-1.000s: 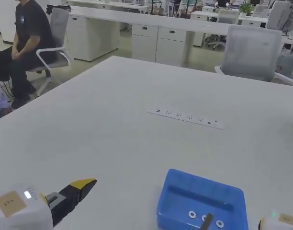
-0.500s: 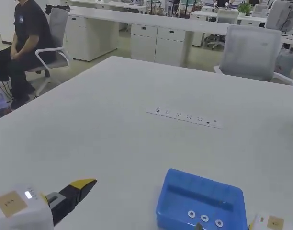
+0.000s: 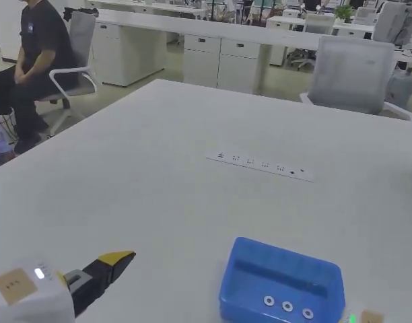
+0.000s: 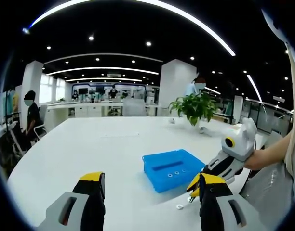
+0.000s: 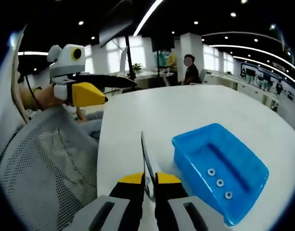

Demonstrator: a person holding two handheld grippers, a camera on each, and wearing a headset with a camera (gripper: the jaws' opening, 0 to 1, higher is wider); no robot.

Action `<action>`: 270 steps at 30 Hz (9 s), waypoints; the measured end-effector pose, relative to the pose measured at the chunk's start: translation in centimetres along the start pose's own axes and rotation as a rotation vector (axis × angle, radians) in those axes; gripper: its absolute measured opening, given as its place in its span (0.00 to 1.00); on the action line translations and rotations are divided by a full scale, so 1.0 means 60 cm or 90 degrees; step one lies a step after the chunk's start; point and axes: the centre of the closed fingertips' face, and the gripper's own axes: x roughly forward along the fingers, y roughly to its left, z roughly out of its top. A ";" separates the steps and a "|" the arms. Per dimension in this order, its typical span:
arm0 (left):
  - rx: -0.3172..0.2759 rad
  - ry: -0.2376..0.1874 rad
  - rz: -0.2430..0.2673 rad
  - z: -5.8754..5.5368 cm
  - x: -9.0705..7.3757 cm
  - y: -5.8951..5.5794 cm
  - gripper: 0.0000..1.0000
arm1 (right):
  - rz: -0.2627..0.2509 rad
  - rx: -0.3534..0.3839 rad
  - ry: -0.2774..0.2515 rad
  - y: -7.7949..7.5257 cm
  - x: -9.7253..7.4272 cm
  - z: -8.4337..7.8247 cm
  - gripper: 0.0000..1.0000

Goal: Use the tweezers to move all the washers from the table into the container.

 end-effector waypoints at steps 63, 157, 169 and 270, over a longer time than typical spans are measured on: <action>0.003 -0.003 0.006 0.002 0.000 0.003 0.81 | -0.030 0.271 -0.212 -0.172 -0.045 0.144 0.03; 0.054 0.038 0.002 -0.017 0.003 -0.002 0.82 | -0.032 0.225 -0.157 -0.168 -0.006 0.130 0.04; 0.052 0.037 0.001 -0.016 0.004 -0.002 0.81 | 0.005 0.258 -0.172 -0.135 -0.014 0.131 0.04; 0.041 0.031 0.002 -0.013 0.002 0.000 0.79 | 0.076 0.100 -0.096 0.025 -0.002 0.048 0.03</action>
